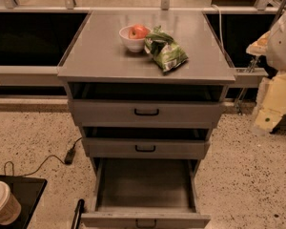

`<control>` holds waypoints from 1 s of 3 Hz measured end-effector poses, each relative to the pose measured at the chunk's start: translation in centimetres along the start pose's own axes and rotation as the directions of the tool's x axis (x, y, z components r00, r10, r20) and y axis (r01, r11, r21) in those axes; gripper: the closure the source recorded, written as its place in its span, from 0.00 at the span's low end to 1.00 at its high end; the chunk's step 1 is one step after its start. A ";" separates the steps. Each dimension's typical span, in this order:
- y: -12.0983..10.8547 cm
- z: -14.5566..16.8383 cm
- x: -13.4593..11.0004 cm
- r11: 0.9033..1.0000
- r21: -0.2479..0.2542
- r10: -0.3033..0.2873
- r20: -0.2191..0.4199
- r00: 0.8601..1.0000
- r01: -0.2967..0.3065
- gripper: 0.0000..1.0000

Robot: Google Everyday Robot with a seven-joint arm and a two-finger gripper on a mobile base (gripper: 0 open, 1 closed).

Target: Close bottom drawer

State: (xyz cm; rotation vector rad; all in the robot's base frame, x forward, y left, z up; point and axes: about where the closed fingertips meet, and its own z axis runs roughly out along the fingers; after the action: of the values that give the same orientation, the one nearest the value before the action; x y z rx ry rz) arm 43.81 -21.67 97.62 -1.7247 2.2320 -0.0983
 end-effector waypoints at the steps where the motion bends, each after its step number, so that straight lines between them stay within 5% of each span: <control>1: 0.0 0.0 0.0 1.000 0.000 0.000 0.000 1.000 0.000 0.00; 2: 1.3 2.0 0.7 0.999 -0.015 -0.034 0.034 0.999 0.035 0.00; 3: 5.0 6.0 2.4 0.998 -0.030 -0.059 0.149 0.987 0.064 0.00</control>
Offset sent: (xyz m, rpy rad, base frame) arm -0.0240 -0.0050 -0.0796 0.0797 0.0233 0.1393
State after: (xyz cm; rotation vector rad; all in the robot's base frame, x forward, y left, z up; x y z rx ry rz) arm 40.40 -21.79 90.18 -1.7580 2.0863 0.0540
